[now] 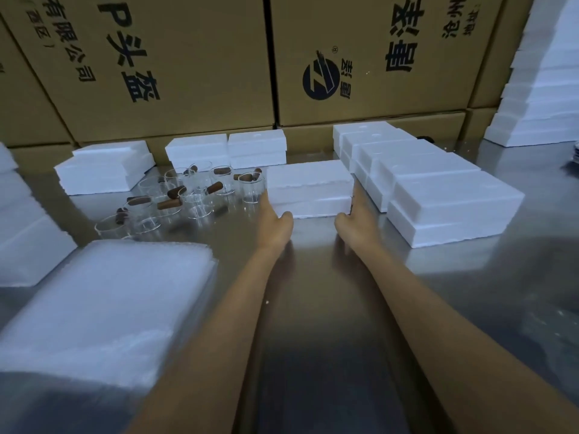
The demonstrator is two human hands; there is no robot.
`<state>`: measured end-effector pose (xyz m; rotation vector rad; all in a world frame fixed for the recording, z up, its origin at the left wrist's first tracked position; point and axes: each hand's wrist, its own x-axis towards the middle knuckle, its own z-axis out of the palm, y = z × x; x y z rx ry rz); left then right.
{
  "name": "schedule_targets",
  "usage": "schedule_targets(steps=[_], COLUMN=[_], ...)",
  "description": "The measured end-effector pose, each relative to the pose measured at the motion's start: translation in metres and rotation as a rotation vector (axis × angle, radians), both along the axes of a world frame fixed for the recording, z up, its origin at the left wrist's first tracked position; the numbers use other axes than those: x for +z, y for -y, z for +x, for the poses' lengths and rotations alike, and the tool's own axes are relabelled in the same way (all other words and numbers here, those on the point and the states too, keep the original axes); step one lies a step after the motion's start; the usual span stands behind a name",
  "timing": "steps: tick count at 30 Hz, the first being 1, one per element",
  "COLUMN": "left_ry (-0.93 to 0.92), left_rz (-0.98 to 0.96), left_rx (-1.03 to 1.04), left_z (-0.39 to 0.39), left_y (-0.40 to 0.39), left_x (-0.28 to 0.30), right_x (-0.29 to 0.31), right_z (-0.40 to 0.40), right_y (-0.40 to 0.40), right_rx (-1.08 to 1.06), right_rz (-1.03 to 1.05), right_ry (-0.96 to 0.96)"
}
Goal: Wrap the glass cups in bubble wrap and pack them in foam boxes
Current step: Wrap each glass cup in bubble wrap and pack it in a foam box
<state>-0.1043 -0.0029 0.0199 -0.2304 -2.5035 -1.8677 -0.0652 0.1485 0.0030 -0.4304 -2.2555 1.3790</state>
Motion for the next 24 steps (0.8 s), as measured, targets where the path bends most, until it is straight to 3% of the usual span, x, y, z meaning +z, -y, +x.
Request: schedule_targets(steps=[7, 13, 17, 24], left_ry=[0.004, 0.009, 0.031, -0.064], left_rz=[0.12, 0.221, 0.207, 0.151], left_rx=[0.041, 0.084, 0.113, 0.148], left_z=[0.062, 0.094, 0.097, 0.084], left_y=[0.039, 0.056, 0.055, 0.056], left_x=[-0.006, -0.003, -0.001, 0.002], right_x=[-0.002, -0.001, 0.007, 0.011], right_z=[0.072, 0.105, 0.109, 0.094], right_y=[0.016, 0.026, 0.03, 0.026], right_rx=[0.03, -0.126, -0.191, -0.2], right_rz=[-0.041, -0.215, -0.339, -0.342], right_ry=[-0.054, -0.131, -0.166, -0.165])
